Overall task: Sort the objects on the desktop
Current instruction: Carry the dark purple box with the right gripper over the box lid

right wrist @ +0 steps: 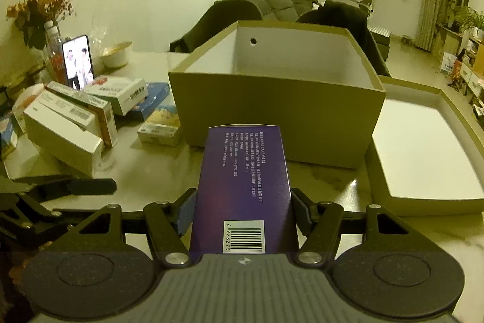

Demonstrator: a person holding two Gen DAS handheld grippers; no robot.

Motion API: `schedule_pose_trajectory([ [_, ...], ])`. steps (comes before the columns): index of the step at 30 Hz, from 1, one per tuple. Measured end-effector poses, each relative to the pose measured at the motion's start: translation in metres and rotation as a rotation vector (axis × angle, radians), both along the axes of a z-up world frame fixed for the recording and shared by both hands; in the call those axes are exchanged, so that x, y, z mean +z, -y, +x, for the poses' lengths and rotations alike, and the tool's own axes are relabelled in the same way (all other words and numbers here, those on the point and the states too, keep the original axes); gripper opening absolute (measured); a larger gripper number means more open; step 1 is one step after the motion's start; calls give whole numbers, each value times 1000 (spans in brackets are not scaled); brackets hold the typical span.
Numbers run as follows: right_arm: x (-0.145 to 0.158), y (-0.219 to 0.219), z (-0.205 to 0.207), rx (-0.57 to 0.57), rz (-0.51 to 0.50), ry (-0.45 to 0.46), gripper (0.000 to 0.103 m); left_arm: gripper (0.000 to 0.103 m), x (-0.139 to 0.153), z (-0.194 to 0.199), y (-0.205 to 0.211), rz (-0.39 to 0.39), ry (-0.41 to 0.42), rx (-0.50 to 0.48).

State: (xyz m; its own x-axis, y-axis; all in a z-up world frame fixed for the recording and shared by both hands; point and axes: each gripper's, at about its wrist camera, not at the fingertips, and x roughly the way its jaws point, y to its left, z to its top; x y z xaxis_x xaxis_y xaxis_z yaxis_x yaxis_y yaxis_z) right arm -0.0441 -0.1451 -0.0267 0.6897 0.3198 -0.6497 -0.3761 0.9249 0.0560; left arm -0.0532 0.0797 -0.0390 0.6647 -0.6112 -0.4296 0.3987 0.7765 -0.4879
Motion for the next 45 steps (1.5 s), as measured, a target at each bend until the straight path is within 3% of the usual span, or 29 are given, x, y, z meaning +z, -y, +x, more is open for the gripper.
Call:
schedule_pose_trajectory([
  [27,93,22,-8,56,188,90,67,103,1,-4,-9,-12,-5,29],
  [38,125,33,17,-14,197,189,67,103,-1,-4,-13,-15,-8,33],
  [45,131,45,44,-95,187,205,67,103,-2,-4,-13,-8,-14,30],
])
